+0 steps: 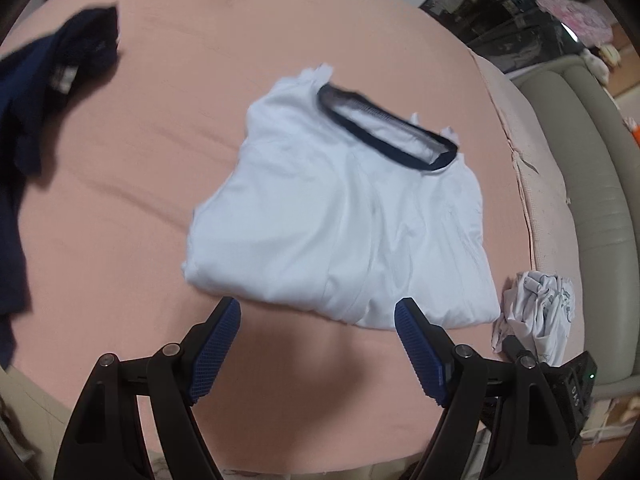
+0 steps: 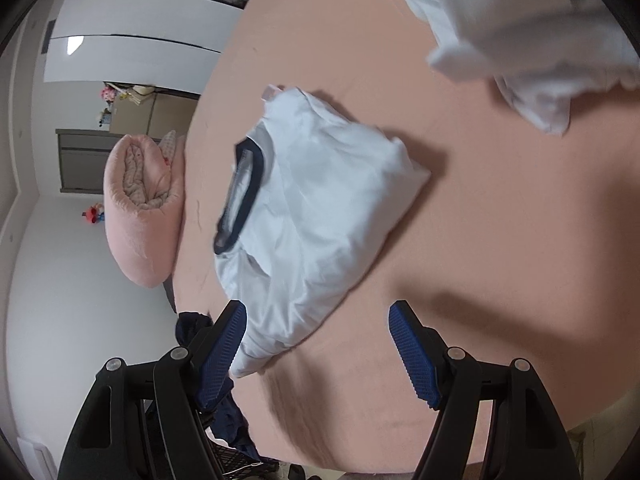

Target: Fold clothes

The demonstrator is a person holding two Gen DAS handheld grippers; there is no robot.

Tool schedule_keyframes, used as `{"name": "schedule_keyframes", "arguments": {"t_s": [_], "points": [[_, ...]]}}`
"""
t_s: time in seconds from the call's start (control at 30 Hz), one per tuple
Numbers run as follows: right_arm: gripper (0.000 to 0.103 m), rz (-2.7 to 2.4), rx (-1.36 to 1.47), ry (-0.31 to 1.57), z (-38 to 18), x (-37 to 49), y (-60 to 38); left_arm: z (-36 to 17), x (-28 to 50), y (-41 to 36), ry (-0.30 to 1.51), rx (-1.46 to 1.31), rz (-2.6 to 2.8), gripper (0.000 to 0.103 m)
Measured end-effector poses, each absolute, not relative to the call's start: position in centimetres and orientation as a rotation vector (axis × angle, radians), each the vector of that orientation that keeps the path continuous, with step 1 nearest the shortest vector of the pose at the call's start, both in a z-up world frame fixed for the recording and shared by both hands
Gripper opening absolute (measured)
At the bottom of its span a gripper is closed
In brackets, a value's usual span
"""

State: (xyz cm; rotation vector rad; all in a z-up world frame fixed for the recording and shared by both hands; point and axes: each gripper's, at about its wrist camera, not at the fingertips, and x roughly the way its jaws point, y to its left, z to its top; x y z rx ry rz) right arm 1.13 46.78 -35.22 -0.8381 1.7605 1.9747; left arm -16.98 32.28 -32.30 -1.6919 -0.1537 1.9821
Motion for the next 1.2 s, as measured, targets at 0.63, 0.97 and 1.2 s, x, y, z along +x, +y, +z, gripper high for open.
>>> {"name": "schedule_keyframes", "arguments": {"t_s": [0.63, 0.97, 1.2], "points": [[0.074, 2.242, -1.245, 0.67, -33.1, -1.3, 43.3, -35.3, -8.4, 38.0, 1.227, -0.884, 2.327, 0.079], [0.073, 2.192, -1.37, -0.714, -34.9, -3.7, 35.1, -35.4, -7.6, 39.3, 1.299, -0.736, 2.335, 0.079], [0.074, 2.152, -1.354, -0.899, -36.0, -3.8, 34.9, -35.3, -6.7, 39.2, 1.424, -0.509, 2.336, 0.079]]}}
